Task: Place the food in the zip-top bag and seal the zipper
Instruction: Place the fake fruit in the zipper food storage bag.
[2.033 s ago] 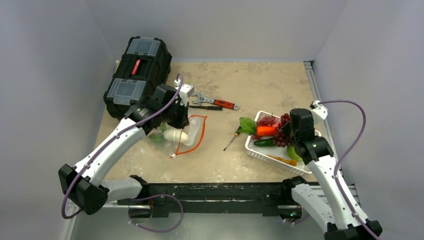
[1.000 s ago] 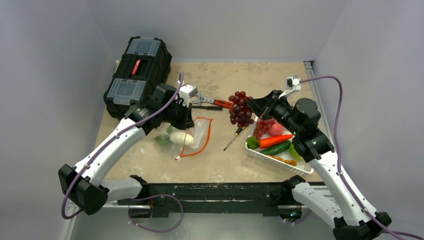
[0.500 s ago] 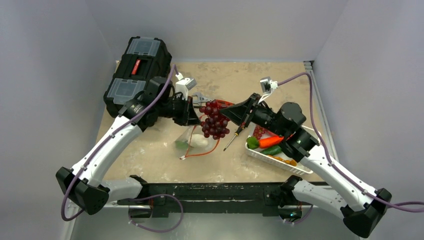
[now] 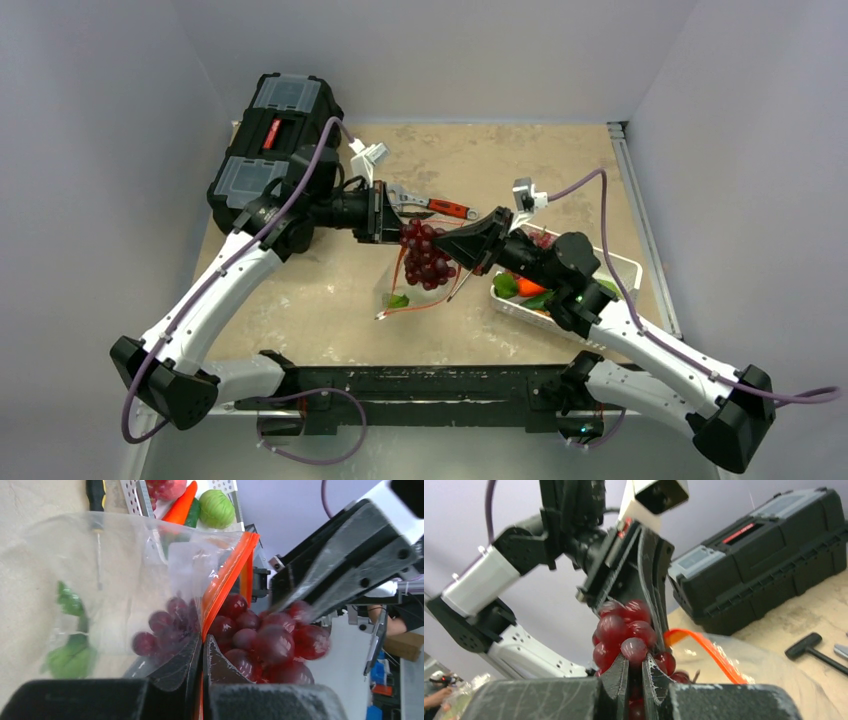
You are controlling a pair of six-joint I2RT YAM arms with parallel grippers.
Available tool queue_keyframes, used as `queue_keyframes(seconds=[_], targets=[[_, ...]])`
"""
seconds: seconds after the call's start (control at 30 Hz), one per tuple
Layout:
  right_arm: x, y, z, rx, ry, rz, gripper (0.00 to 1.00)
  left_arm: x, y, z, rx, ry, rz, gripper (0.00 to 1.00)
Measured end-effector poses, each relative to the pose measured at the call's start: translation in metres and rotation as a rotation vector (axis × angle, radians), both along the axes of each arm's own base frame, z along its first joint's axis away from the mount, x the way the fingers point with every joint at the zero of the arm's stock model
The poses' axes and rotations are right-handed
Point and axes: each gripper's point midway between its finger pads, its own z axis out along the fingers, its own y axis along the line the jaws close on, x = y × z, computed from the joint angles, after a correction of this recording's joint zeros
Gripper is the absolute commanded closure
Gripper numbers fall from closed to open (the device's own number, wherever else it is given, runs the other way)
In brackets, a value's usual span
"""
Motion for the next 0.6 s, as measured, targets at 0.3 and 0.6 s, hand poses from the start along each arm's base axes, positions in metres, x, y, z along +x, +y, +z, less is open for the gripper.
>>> queue_keyframes(seconds=[0.3,0.6], targets=[[-0.002,-0.002,-0.065,-0.092,-0.016,-0.004,1.0,-0.004,-0.008,-0.02,-0.062,0.129,0.024,1.0],[-0.006,0.0,-0.076,-0.142,-0.037,0.025,1.0,-0.005,-0.005,-0.015,-0.077,0.129,0.057,1.0]])
